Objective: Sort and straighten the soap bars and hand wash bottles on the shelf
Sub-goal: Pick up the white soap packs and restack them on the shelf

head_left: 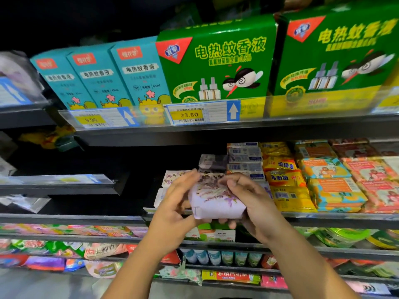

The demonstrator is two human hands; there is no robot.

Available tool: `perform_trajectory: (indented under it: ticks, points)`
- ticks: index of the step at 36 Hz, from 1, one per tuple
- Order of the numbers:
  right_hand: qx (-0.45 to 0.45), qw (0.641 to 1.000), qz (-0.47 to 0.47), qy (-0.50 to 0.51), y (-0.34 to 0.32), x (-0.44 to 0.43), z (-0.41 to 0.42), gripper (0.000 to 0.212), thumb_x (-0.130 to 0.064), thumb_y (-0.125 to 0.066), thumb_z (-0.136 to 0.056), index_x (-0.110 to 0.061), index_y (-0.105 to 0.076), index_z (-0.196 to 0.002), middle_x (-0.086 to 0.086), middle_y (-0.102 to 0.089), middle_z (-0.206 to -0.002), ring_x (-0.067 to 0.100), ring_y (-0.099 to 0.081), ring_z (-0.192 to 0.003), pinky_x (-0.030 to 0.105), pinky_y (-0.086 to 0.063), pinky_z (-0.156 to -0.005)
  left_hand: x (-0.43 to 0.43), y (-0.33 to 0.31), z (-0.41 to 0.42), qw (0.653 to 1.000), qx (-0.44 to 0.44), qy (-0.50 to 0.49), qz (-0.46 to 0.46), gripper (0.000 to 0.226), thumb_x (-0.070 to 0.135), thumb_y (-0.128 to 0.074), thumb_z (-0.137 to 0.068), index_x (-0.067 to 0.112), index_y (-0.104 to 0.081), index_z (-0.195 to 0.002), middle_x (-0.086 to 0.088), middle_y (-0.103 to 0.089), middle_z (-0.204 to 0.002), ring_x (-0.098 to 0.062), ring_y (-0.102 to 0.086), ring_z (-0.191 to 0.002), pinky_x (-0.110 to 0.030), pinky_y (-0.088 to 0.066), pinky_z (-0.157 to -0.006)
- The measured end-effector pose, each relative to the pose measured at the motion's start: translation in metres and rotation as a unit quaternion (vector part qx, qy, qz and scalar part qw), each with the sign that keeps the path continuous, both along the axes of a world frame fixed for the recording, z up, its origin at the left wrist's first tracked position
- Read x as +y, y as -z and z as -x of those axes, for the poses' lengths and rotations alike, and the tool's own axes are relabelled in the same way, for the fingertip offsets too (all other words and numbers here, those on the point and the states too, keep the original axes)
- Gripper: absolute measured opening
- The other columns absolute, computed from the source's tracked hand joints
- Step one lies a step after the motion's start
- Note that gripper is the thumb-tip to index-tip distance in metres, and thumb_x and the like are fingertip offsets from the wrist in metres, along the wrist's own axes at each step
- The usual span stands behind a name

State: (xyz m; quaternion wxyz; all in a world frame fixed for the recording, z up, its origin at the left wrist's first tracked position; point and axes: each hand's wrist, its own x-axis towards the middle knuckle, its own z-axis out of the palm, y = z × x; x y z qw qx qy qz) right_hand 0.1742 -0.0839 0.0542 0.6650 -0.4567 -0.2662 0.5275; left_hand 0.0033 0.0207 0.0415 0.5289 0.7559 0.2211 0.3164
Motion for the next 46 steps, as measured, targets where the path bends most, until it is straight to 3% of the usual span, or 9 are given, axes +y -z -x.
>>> perform_trajectory:
  ticks: [5,11,14,19,23,29,35,41,46]
  points:
    - [0.015,0.990,-0.066,-0.122,0.008,-0.005,-0.008,0.073,-0.037,-0.092,-0.062,-0.019,-0.064,-0.126,0.020,-0.065,-0.121,0.031,-0.069,-0.073,0.033,-0.060,-0.058,-0.001,-0.002,0.003,0.999,-0.040,-0.028,-0.022,0.058,0.020,-0.080,-0.065,0.041,-0.064,-0.117,0.009,-0.053,-0.140,-0.020,-0.049,-0.134,-0.038,-0.055,-0.093]
    - [-0.114,0.992,-0.025,-0.043,0.014,0.002,-0.002,0.044,-0.029,-0.087,-0.068,-0.034,-0.073,-0.109,-0.002,-0.071,-0.116,0.020,-0.066,-0.111,0.033,-0.057,-0.088,-0.008,-0.004,-0.001,0.994,-0.053,-0.074,0.058,0.053,0.022,-0.089,-0.068,0.017,-0.062,-0.113,0.005,-0.069,-0.106,-0.011,-0.067,-0.099,-0.020,-0.054,-0.077]
    - [-0.090,0.996,-0.002,0.011,0.014,0.005,0.004,0.031,-0.029,-0.082,-0.073,-0.031,-0.074,-0.103,0.000,-0.074,-0.107,0.021,-0.069,-0.105,0.034,-0.057,-0.088,-0.012,-0.004,-0.005,0.990,-0.072,-0.086,0.088,0.046,0.013,-0.082,-0.076,0.019,-0.060,-0.116,0.007,-0.071,-0.100,-0.008,-0.067,-0.089,-0.019,-0.054,-0.074]
    - [-0.065,0.995,0.046,0.056,0.011,0.006,0.008,0.021,-0.039,-0.072,-0.077,-0.032,-0.072,-0.097,0.000,-0.075,-0.097,0.018,-0.071,-0.086,0.032,-0.053,-0.065,-0.009,0.002,0.002,0.994,-0.015,-0.023,0.103,0.068,0.035,-0.082,-0.075,0.047,-0.053,-0.135,-0.007,-0.060,-0.123,-0.032,-0.062,-0.105,-0.054,-0.056,-0.089]
    - [-0.100,0.992,0.054,0.052,0.010,0.004,0.004,0.017,-0.025,-0.062,-0.096,-0.040,-0.068,-0.101,-0.001,-0.072,-0.104,0.022,-0.070,-0.088,0.037,-0.052,-0.065,-0.005,0.000,0.005,0.998,0.044,0.050,0.006,0.082,0.038,-0.091,-0.064,0.053,-0.052,-0.134,0.019,-0.035,-0.149,-0.013,-0.042,-0.139,-0.032,-0.051,-0.099]
    - [-0.048,0.998,0.045,-0.011,0.006,-0.002,0.005,0.022,-0.025,-0.050,-0.103,-0.032,-0.070,-0.108,0.001,-0.073,-0.098,0.022,-0.063,-0.070,0.025,-0.039,-0.042,-0.007,-0.001,0.006,0.993,0.073,0.070,-0.060,0.071,0.002,-0.083,-0.074,0.043,-0.058,-0.127,0.027,-0.031,-0.149,0.002,-0.044,-0.132,-0.020,-0.052,-0.094]
    - [0.009,0.992,-0.001,-0.125,0.013,-0.008,-0.011,0.042,-0.019,-0.072,-0.086,-0.027,-0.065,-0.127,0.020,-0.060,-0.129,0.027,-0.064,-0.072,0.030,-0.055,-0.059,0.001,0.004,0.002,0.996,0.033,-0.034,-0.070,0.054,0.019,-0.085,-0.066,0.026,-0.067,-0.117,0.017,-0.060,-0.120,-0.002,-0.056,-0.119,-0.015,-0.048,-0.092]
    - [-0.136,0.987,0.035,-0.076,0.017,-0.005,0.004,0.053,-0.002,-0.088,-0.068,-0.025,-0.069,-0.112,-0.002,-0.073,-0.102,0.016,-0.071,-0.096,0.031,-0.058,-0.082,-0.005,-0.018,-0.003,0.988,-0.089,-0.094,0.086,0.050,0.053,-0.087,-0.058,0.026,-0.072,-0.097,0.002,-0.073,-0.091,-0.011,-0.069,-0.081,-0.022,-0.055,-0.066]
    - [-0.169,0.985,0.018,-0.038,0.025,0.006,0.031,0.054,0.007,-0.082,-0.074,-0.019,-0.066,-0.118,0.008,-0.073,-0.111,0.027,-0.070,-0.105,0.041,-0.057,-0.094,-0.010,-0.030,-0.016,0.985,-0.107,-0.094,0.095,0.057,0.002,-0.090,-0.049,0.011,-0.062,-0.098,0.007,-0.069,-0.079,-0.001,-0.066,-0.071,-0.017,-0.053,-0.058]
